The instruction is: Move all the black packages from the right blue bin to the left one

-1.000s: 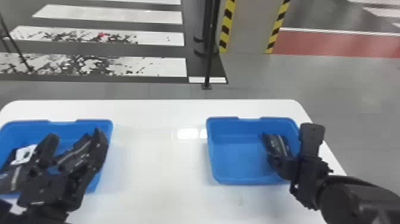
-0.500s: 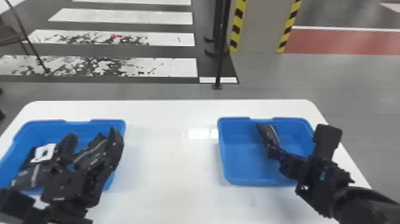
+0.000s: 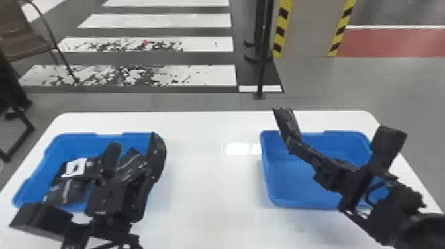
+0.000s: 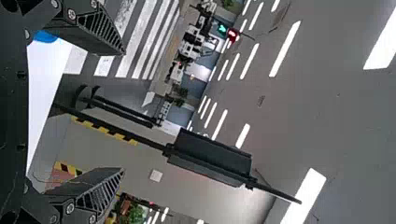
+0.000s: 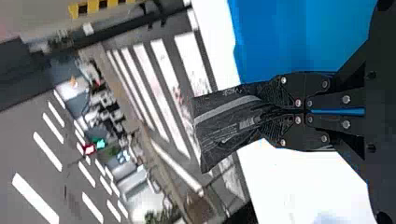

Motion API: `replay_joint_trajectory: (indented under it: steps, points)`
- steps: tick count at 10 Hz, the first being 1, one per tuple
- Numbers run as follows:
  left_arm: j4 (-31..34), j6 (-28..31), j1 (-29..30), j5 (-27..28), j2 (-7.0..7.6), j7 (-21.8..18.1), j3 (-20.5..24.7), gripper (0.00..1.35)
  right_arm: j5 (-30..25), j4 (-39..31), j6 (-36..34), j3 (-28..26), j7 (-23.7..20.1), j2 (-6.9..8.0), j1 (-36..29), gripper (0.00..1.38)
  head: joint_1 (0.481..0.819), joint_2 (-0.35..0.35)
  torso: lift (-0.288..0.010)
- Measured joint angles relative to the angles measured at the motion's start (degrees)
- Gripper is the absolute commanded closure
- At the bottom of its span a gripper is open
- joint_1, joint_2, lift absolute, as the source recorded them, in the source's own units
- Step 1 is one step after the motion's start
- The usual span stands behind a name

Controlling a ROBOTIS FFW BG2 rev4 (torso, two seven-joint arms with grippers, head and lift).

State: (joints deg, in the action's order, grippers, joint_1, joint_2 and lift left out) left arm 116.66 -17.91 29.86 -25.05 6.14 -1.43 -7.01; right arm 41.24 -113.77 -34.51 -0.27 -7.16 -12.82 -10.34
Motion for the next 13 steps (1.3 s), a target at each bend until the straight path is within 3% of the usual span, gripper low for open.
replay_joint_trajectory:
  steps: [2, 4, 7, 13]
  points:
    - [0.1, -0.4, -1.2, -3.2, 1.19, -0.3, -4.2, 0.17, 4.7, -0.3, 2.1, 7.3, -1.5, -1.8, 2.1, 1.14, 0.695, 0.105, -0.154]
    - [0.1, -0.2, -2.7, -3.8, 2.46, -0.3, -8.1, 0.17, 7.1, 1.1, 3.8, 13.5, -2.1, -2.62, 4.6, 1.14, 0.695, 0.122, -0.154]
    - [-0.6, 0.3, -3.0, -2.1, 2.72, 0.0, -8.5, 0.17, 9.1, 1.8, 3.7, 20.8, -2.2, -3.18, 7.7, 1.14, 0.695, 0.189, -0.154]
    - [-3.2, -1.3, -3.4, -2.0, 2.48, 0.8, -8.5, 0.17, 12.6, -6.3, -2.3, 23.0, -2.9, -4.39, 4.3, 1.14, 0.695, 0.275, -0.154]
